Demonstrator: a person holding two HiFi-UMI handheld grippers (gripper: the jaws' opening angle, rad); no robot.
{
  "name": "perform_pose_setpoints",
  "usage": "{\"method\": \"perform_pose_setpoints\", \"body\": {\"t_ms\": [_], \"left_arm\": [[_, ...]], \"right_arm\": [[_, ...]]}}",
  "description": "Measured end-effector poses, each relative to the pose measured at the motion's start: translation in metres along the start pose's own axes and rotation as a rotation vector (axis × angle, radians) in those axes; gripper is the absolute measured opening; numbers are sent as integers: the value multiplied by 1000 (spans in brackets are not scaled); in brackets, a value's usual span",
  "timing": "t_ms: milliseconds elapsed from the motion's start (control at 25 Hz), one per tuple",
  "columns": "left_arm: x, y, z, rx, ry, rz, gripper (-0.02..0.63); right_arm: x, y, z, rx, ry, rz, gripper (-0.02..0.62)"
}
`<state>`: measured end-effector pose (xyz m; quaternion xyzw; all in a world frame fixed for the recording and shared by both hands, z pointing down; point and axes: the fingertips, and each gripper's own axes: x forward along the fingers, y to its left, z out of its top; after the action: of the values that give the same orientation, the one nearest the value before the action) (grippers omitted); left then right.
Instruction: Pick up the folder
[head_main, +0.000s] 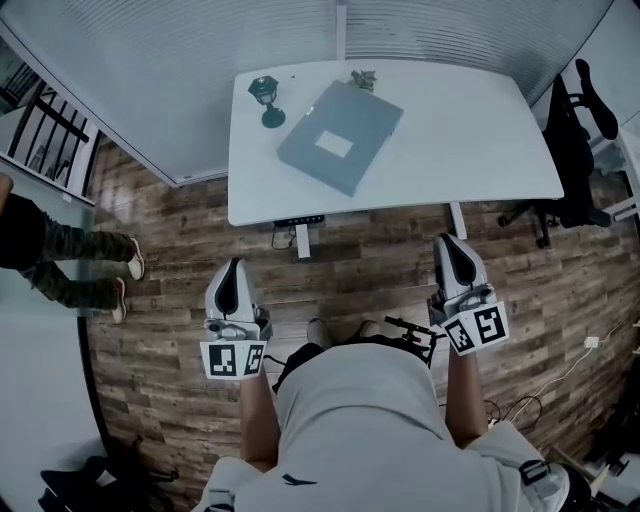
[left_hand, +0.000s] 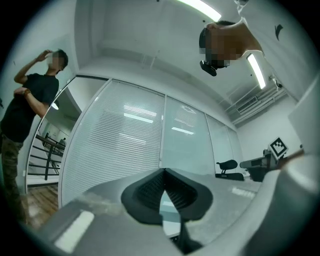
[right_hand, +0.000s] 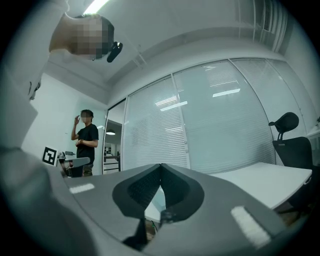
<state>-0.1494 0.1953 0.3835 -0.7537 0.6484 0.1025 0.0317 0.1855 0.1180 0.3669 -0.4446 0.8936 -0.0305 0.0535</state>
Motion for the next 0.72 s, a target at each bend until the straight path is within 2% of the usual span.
{"method": "perform_pose_setpoints", "body": {"t_ms": [480, 720], "left_arm": [[24, 47, 4, -17, 5, -55, 5], [35, 68, -5, -22, 15, -62, 5]], "right_arm": [[28, 17, -2, -24, 6, -91, 2], [45, 29, -4, -51, 40, -116, 2]]}}
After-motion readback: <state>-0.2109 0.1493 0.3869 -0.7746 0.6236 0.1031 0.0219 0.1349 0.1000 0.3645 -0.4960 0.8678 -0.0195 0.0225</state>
